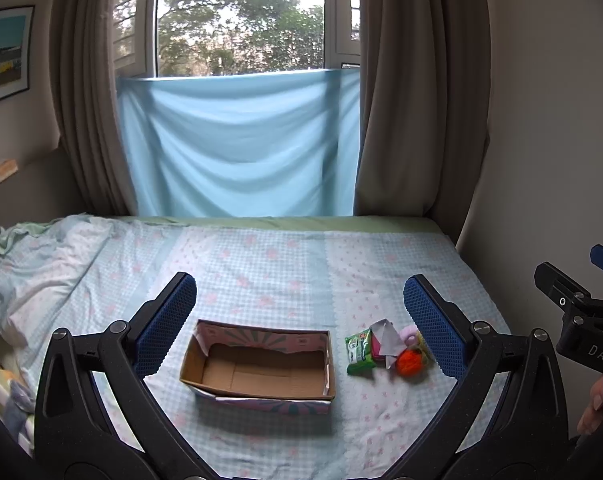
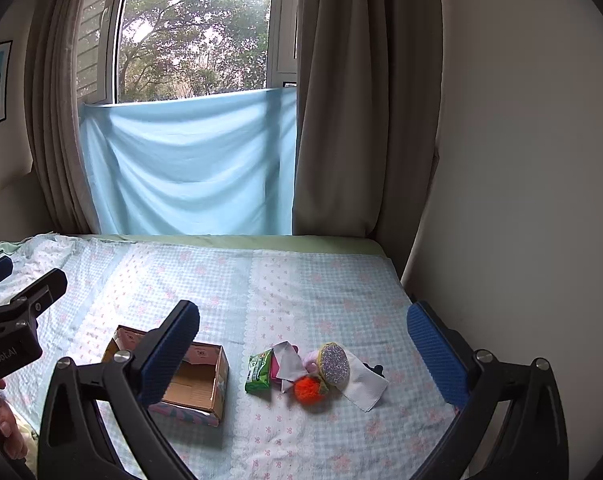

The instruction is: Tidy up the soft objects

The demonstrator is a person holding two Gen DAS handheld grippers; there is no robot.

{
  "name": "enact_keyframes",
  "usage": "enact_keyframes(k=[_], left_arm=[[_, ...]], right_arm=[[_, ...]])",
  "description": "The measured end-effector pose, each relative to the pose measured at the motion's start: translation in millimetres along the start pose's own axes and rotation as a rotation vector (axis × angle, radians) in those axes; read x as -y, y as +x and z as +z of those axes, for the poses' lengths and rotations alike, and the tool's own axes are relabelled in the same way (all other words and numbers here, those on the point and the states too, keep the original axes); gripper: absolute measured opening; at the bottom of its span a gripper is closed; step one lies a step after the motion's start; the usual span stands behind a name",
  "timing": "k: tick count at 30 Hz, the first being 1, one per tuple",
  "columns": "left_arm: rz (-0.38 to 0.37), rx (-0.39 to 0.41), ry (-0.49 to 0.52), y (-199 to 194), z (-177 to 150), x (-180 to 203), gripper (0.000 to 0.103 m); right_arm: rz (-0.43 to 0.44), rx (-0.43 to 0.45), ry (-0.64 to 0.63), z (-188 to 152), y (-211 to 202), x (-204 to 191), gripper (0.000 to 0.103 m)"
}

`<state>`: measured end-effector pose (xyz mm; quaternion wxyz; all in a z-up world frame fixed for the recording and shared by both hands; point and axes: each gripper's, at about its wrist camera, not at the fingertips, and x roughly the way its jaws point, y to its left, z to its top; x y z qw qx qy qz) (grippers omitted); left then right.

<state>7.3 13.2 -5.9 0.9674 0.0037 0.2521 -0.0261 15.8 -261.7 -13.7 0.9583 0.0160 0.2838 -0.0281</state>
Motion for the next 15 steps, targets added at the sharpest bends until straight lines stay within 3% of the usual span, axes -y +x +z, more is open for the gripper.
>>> enact_keyframes(k=[15], left_arm=[[-0.006,-0.003,0.010,1.5,1.4,4.2,0.103]], right_arm=[[0.000,0.003,0.008,-2.7,-2.6,-0.3,0.103]])
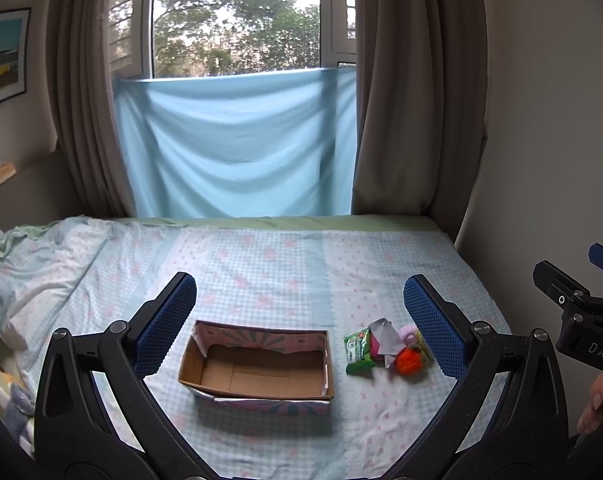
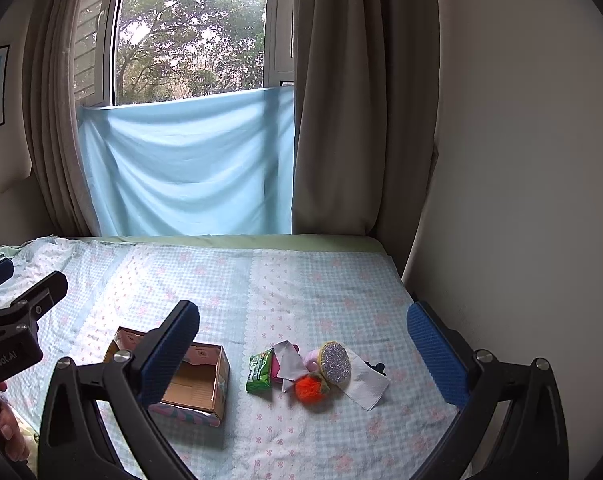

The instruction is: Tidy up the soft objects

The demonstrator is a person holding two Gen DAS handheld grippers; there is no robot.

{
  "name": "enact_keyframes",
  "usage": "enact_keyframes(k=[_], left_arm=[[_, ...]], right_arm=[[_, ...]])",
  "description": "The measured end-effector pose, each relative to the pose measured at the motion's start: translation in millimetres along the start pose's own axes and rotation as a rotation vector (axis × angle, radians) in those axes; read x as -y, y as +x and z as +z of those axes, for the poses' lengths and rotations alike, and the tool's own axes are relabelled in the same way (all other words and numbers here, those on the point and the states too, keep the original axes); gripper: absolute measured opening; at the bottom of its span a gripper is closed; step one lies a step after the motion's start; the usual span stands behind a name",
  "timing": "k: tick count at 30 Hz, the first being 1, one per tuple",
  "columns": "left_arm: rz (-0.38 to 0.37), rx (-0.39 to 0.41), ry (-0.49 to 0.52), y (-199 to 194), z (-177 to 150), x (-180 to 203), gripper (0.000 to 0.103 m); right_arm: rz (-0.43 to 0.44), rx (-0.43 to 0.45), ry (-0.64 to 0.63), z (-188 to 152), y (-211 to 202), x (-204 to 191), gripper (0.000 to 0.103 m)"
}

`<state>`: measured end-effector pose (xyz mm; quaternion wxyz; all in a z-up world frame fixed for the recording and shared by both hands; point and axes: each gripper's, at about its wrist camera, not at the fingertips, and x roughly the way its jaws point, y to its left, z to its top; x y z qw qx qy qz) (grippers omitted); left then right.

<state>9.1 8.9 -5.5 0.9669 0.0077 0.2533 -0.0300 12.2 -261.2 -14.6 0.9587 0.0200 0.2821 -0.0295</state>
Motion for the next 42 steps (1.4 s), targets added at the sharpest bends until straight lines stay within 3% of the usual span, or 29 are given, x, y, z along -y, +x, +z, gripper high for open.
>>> enact_keyframes(k=[42], left_arm=[[-0.024,-0.011,0.002,2.9,2.3,17.7,0.103]], right_arm=[[0.009,0.001,-0.018,2.2,-4.0,5.4,0.103]])
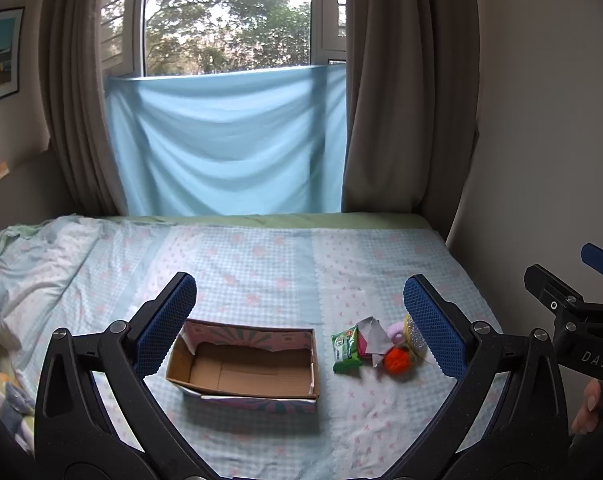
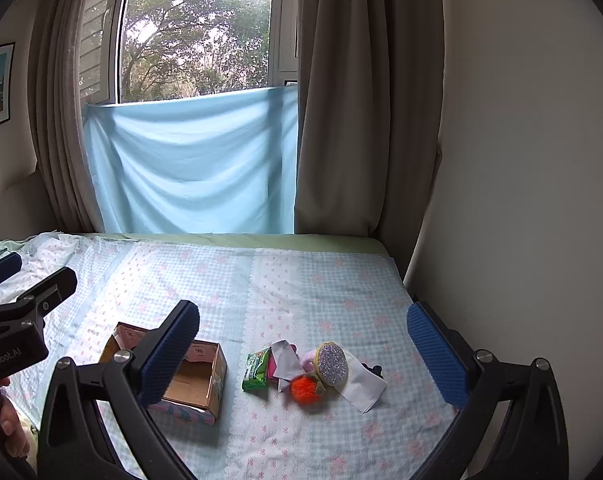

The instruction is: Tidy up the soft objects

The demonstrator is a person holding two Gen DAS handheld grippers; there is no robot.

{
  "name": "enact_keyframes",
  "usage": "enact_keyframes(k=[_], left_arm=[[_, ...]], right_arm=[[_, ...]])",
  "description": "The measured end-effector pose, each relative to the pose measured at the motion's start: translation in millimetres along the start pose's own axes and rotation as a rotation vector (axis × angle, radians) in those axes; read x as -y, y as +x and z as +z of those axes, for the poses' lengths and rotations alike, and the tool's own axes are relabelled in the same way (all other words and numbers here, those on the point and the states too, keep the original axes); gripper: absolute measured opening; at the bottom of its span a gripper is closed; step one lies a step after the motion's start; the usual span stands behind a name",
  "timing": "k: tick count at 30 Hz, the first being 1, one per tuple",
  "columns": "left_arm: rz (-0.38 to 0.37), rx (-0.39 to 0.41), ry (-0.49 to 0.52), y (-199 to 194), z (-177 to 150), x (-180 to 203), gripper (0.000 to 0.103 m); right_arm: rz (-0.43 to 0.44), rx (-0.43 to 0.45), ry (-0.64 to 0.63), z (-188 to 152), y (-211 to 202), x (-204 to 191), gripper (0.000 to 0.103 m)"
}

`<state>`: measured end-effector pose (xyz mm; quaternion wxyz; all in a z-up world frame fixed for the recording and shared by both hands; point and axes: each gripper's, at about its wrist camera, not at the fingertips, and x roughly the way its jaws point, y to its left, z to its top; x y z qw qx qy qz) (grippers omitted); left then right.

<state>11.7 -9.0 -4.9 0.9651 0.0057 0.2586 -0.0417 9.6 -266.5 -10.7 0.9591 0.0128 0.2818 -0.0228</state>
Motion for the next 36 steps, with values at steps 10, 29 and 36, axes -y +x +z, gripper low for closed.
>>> enact_keyframes(k=[10,29,36], left_arm=[[0.000,0.003,0.010,-5.8,-0.7,6.4,0.103],[-0.126,-0.147,0.055,55.4,-9.6,35.5,0.103],[-0.147,-0.234,0.080,122.4,-28.9,84.3,0.103]], right_arm=[[0.009,0.005,0.005,-2.7,-1.3,4.8,0.103],[-0.064,-0.075,0.045,-16.7,21.7,44.6,0.103],[0.061,-0.185,0.090,-36.2,79.3,92.8,0.103]])
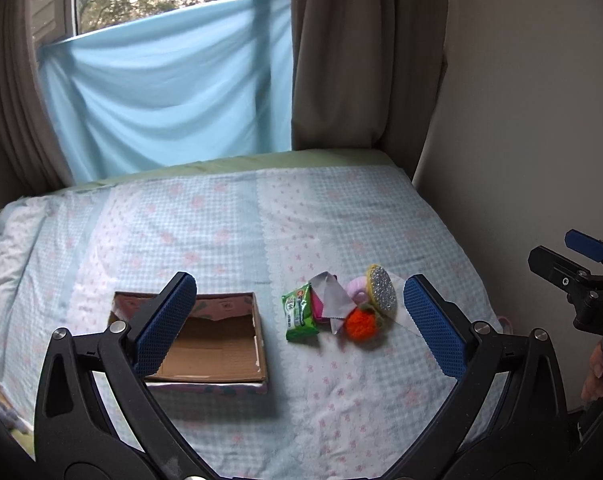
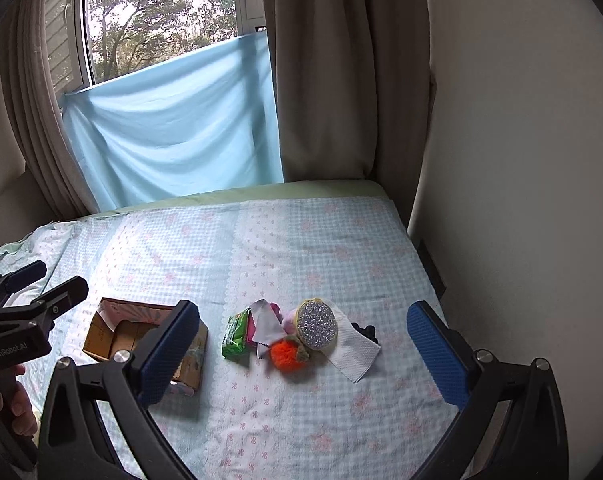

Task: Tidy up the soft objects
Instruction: 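Grasp the grey cloth with the left tool while the right tool grasps the glitter sponge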

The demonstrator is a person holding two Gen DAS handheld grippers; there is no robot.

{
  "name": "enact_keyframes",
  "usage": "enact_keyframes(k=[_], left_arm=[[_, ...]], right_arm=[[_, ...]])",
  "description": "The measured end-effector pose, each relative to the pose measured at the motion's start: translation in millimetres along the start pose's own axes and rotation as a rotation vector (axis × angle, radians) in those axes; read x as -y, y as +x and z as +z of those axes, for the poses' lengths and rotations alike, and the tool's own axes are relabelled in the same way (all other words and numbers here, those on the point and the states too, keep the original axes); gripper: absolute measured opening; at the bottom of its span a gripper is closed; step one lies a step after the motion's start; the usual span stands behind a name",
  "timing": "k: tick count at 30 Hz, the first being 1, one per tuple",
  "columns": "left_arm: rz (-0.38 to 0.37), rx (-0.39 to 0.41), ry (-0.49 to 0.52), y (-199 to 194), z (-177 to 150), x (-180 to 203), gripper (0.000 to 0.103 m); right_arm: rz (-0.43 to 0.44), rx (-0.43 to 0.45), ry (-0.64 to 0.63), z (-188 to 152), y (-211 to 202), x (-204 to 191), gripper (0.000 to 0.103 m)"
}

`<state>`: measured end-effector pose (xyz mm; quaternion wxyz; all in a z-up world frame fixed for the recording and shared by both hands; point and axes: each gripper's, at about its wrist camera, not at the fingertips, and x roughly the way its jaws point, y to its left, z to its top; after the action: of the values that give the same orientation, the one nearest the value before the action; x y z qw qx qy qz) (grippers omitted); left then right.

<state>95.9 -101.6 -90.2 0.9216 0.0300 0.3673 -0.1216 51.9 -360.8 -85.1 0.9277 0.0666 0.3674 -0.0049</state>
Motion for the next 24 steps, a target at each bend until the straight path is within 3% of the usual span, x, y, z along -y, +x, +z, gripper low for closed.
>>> enact_keyframes(k=[13,18,24], left_arm=[[-0.068,-0.226,0.041,196.7,-36.0,54.9,0.103],[-0.087,-0.284,0.091,269.5,-56.6,63.0,0.100],[-0.096,-0.358,0.124,336.4,-76.7,63.3,0.086]], right_arm=[[0.333,-0.233,-0.088,-14.3,187.7,58.8,0.103],[0.441,-0.315,-0.263,-27.5,268.8,64.8,0.103],[0.554,-0.383,-0.495,-59.8,338.2,58.0,0.103]])
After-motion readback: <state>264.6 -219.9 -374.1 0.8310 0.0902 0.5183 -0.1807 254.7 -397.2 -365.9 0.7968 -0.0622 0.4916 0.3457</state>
